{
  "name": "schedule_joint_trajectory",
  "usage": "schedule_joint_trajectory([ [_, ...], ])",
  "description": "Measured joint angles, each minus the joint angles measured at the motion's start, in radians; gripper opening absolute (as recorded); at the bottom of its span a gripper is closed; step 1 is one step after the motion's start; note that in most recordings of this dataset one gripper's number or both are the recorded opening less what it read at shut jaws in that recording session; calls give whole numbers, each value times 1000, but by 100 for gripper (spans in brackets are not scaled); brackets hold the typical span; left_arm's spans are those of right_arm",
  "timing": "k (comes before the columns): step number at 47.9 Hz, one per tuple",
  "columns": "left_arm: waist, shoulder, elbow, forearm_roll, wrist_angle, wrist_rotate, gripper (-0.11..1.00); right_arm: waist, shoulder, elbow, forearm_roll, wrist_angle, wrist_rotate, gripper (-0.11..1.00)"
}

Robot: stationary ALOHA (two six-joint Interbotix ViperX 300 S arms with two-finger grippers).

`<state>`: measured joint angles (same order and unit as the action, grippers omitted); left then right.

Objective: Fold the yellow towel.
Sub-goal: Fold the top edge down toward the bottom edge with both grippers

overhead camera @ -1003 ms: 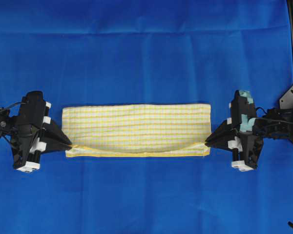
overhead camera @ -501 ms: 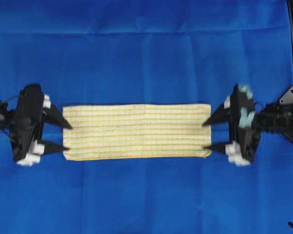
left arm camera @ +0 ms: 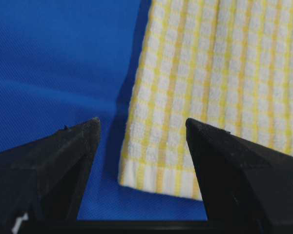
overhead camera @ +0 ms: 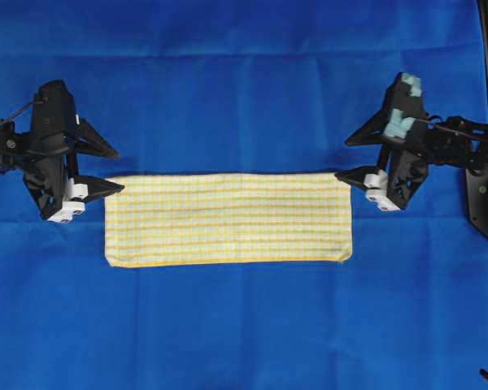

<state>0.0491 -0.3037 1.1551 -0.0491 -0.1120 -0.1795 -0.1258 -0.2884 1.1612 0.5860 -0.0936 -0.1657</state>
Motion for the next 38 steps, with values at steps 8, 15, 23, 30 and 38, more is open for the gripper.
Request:
schedule_joint_trajectory([
  [8, 0, 78, -3, 2, -3, 2, 63, 0, 84, -20, 0, 8, 0, 77],
  [15, 2, 146, -9, 2, -11, 3, 63, -2, 141, -32, 2, 9, 3, 77],
  [23, 0, 176, -14, 2, -21, 6, 57, 0, 161, -43, 2, 14, 2, 71],
  [30, 2, 178, -14, 0, -17, 6, 34, 12, 164, -48, 2, 25, 5, 47],
  [38, 2, 184, -20, 2, 12, 8, 3, 48, 166, -49, 2, 38, 8, 5],
])
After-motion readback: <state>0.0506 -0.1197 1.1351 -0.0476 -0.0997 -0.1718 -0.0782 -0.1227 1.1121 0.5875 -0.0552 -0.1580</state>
